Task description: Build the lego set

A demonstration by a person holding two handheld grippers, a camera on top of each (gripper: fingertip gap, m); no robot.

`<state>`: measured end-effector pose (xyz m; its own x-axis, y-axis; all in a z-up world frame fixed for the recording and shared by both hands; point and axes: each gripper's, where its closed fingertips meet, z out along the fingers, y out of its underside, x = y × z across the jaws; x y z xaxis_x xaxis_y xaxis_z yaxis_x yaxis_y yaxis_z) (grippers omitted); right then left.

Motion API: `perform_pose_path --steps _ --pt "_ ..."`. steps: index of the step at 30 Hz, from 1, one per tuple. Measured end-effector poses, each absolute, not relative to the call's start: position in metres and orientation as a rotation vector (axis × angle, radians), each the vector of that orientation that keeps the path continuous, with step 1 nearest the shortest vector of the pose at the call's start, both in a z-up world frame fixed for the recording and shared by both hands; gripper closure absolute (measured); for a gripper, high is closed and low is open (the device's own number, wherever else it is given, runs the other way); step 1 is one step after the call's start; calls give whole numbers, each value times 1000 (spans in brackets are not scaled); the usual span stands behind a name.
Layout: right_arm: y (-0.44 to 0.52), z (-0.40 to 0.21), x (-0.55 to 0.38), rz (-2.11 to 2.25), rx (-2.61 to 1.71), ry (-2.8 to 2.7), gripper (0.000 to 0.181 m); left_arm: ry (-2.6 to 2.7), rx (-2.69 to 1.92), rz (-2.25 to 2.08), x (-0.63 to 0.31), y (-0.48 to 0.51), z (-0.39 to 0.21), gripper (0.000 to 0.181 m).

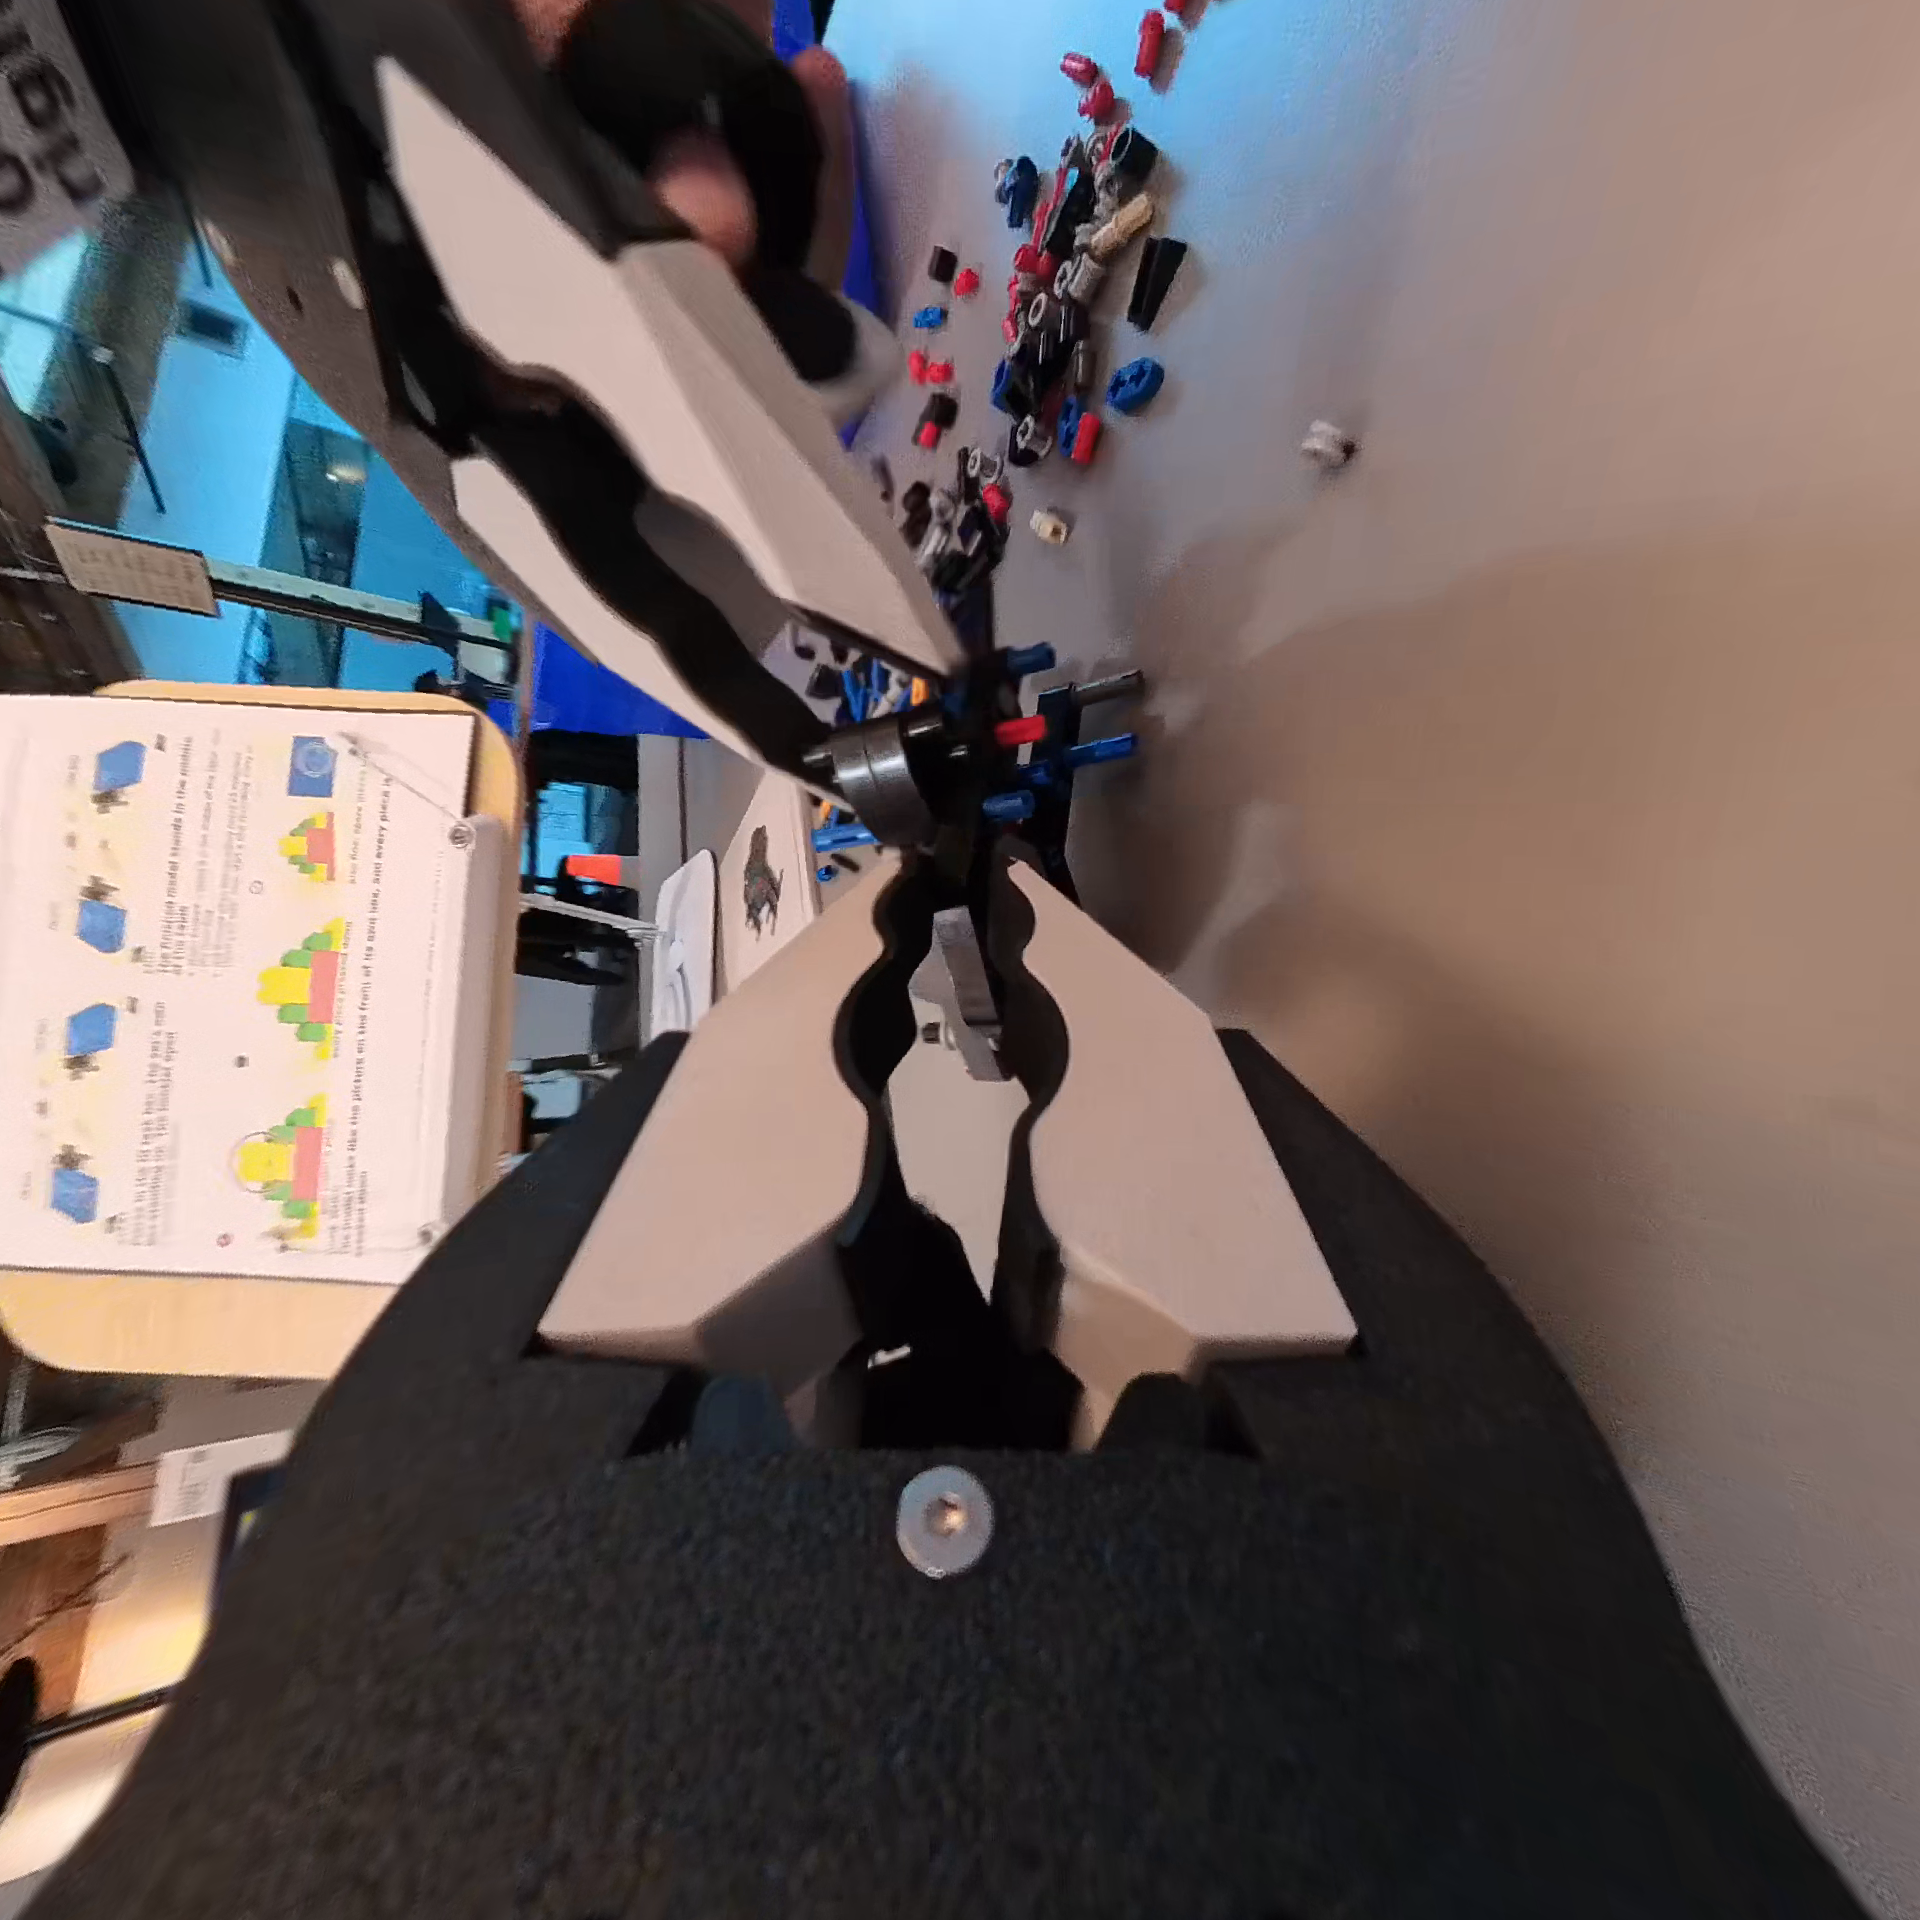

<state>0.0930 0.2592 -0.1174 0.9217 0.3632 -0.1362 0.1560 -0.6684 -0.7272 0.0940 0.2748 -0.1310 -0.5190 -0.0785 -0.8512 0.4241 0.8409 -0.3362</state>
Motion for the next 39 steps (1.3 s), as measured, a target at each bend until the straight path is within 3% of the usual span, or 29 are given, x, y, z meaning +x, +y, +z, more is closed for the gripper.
perform_pose_path --steps 1,3,10,28,34,39 --pt "259 -112 95 425 -2276 -350 139 2010 266 -618 95 277 -131 172" --pt "258 -99 98 612 -2195 -287 137 1975 285 -587 97 279 -129 173" --pt "269 -105 109 753 -2183 -232 181 1861 394 -502 95 275 -129 173" --pt "261 -131 101 801 -2515 -467 181 1812 435 -486 93 269 -132 173" --pt "269 -105 119 657 -2461 -439 181 1788 492 -402 99 277 -146 174" --pt "264 -116 127 381 -2457 -362 166 1834 440 -451 98 277 -148 173"
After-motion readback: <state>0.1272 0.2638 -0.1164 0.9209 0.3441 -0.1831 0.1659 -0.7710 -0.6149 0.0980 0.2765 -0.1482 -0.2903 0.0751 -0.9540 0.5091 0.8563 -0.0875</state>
